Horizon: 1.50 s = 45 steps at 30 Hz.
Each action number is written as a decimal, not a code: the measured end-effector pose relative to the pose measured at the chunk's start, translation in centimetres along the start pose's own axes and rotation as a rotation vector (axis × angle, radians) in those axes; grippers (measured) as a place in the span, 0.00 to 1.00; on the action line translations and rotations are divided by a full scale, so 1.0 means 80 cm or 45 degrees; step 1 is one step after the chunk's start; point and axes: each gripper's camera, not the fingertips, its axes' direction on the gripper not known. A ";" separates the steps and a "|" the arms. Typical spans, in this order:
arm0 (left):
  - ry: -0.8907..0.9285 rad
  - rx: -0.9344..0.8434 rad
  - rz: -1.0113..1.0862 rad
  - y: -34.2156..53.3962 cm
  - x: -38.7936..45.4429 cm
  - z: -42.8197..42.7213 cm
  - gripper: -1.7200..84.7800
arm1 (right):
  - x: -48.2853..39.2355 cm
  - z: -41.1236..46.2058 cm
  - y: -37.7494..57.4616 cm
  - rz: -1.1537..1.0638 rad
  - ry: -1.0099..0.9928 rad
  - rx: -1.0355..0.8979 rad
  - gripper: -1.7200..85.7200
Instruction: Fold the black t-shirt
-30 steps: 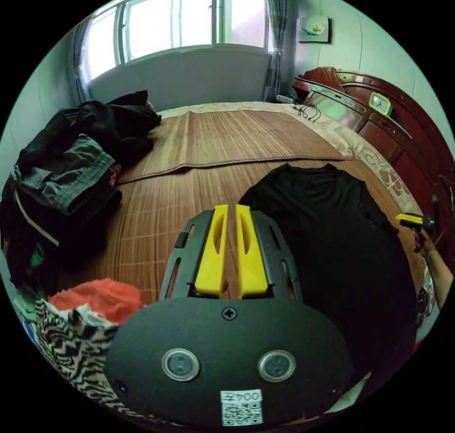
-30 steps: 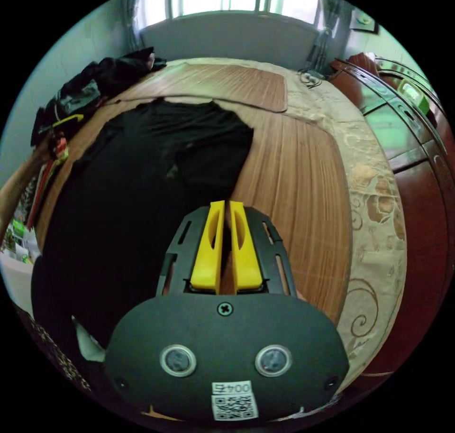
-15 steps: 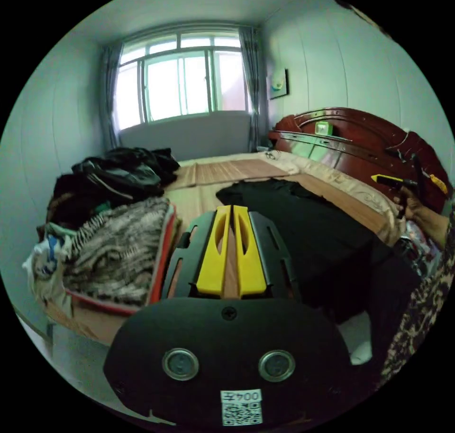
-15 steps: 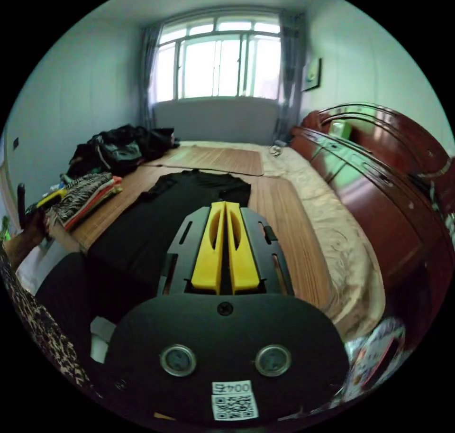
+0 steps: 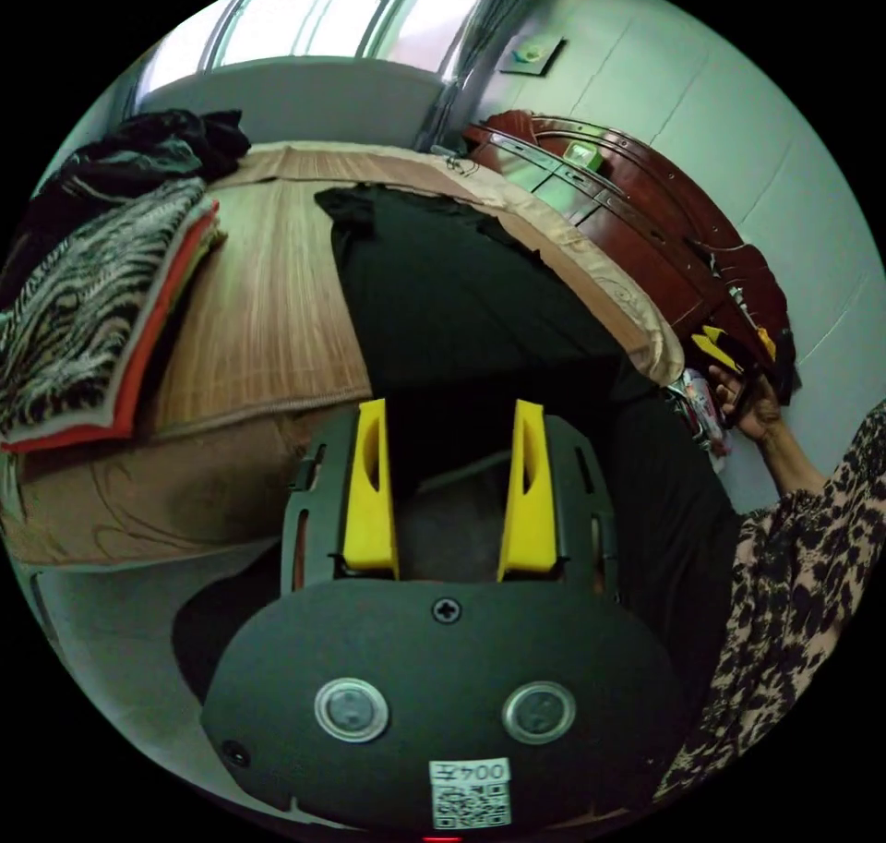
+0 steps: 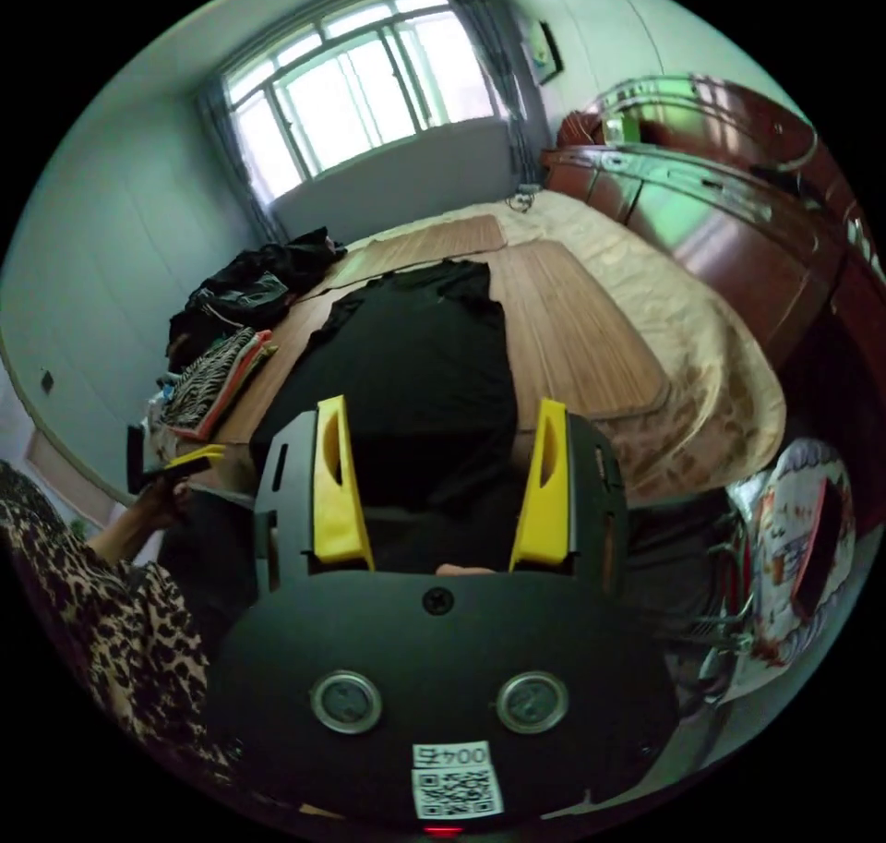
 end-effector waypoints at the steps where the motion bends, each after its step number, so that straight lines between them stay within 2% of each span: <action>1: -0.001 -0.005 -0.006 0.005 -0.001 0.001 0.22 | 0.013 -0.002 0.013 0.051 -0.022 -0.027 0.32; 11: -0.092 -0.318 -0.052 0.084 -0.019 0.051 0.23 | 0.061 0.011 0.093 0.166 -0.174 -0.255 0.24; 18: -0.080 -0.408 -0.095 0.103 -0.032 0.089 0.21 | 0.079 -0.005 0.123 0.174 -0.184 -0.252 0.23; 24: -0.081 -0.386 -0.181 0.121 -0.039 0.086 0.16 | 0.093 -0.016 0.140 0.152 -0.156 -0.279 0.22; 26: -0.083 -0.403 -0.188 0.125 -0.040 0.080 0.10 | 0.100 -0.014 0.144 0.133 -0.142 -0.327 0.21; 28: 0.031 -0.414 -0.247 0.130 -0.044 0.067 0.06 | 0.106 -0.011 0.148 0.113 -0.128 -0.360 0.21; 33: 0.167 -0.314 -0.278 0.138 -0.037 0.006 0.04 | 0.127 -0.007 0.158 0.099 -0.080 -0.389 0.21; 39: 0.211 -0.211 -0.180 0.138 -0.004 -0.084 0.04 | 0.195 -0.015 0.149 0.307 -0.201 -0.277 0.20; 45: 0.198 -0.197 -0.101 0.122 0.022 -0.124 0.04 | 0.231 0.015 0.128 0.350 -0.343 -0.476 0.20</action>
